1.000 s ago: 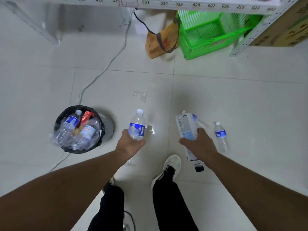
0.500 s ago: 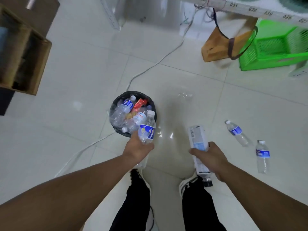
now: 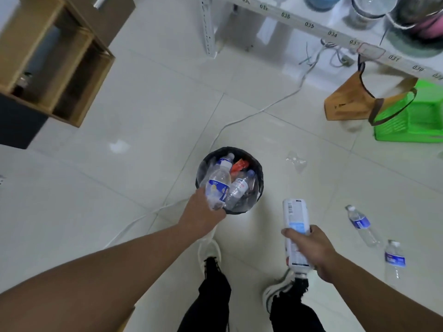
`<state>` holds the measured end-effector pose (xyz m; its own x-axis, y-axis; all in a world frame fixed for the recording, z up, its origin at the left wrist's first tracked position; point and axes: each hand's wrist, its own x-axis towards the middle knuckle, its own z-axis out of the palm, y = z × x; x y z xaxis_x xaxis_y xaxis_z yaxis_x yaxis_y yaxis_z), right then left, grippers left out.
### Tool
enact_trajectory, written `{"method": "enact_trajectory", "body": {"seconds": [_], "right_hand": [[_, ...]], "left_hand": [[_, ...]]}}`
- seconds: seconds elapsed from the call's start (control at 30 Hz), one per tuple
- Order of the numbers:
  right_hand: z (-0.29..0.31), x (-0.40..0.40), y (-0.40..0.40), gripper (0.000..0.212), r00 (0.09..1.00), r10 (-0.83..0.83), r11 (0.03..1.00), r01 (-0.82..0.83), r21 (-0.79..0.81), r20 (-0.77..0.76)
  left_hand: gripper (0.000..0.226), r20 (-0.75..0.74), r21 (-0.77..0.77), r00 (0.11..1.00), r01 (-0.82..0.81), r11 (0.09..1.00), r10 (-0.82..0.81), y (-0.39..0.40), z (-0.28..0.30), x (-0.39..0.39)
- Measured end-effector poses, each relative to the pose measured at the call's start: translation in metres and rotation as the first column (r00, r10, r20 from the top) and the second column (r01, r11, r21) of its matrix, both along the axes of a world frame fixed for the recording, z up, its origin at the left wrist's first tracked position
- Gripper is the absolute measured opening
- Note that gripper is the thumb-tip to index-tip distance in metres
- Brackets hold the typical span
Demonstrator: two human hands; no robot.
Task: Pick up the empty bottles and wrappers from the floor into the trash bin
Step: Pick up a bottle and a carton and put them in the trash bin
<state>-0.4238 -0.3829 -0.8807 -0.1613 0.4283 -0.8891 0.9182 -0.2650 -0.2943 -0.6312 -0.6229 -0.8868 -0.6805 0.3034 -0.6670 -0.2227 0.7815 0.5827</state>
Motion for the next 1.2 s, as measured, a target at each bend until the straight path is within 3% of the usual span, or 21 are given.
{"method": "enact_trajectory", "body": {"seconds": [0.27, 0.4, 0.47, 0.53, 0.63, 0.73, 0.83, 1.0, 1.2], "right_hand": [[-0.039, -0.002, 0.012, 0.046, 0.996, 0.091, 0.995, -0.091, -0.029, -0.012], [-0.065, 0.008, 0.037, 0.052, 0.989, 0.144, 0.988, -0.146, -0.054, -0.028], [-0.072, 0.016, 0.055, 0.053, 0.978, 0.207, 0.977, -0.208, -0.052, -0.031], [-0.075, 0.027, 0.076, 0.053, 0.95, 0.312, 0.949, -0.313, -0.04, -0.014], [-0.072, 0.043, 0.109, 0.054, 0.887, 0.457, 0.889, -0.457, -0.018, 0.068], [-0.063, 0.051, 0.133, 0.055, 0.875, 0.469, 0.882, -0.471, -0.018, 0.115], [-0.056, 0.05, 0.145, 0.054, 0.891, 0.441, 0.897, -0.442, -0.012, 0.11], [-0.049, 0.026, 0.133, 0.053, 0.934, 0.355, 0.935, -0.353, -0.042, 0.046], [-0.056, -0.021, 0.086, 0.054, 0.973, 0.227, 0.97, -0.23, -0.079, -0.046]], "left_hand": [[0.075, -0.082, -0.005, 0.992, 0.093, 0.996, -0.093, 0.052, -0.042, -0.005], [0.064, -0.159, -0.31, 0.94, 0.244, 0.919, -0.303, 0.098, -0.081, -0.009], [0.077, -0.259, -0.5, 0.847, 0.294, 0.815, -0.465, 0.114, -0.096, -0.011], [0.098, -0.28, -0.554, 0.825, 0.278, 0.785, -0.49, 0.122, -0.107, -0.014], [0.102, -0.313, -0.544, 0.803, 0.286, 0.789, -0.507, 0.125, -0.103, -0.018], [0.088, -0.319, -0.511, 0.77, 0.351, 0.784, -0.553, 0.13, -0.083, -0.019], [0.076, -0.29, -0.468, 0.826, 0.318, 0.825, -0.483, 0.127, -0.066, -0.023], [0.075, -0.245, -0.42, 0.901, 0.235, 0.877, -0.359, 0.117, -0.043, -0.043], [0.062, -0.227, -0.406, 0.917, 0.216, 0.888, -0.327, 0.087, -0.047, -0.06]]}}
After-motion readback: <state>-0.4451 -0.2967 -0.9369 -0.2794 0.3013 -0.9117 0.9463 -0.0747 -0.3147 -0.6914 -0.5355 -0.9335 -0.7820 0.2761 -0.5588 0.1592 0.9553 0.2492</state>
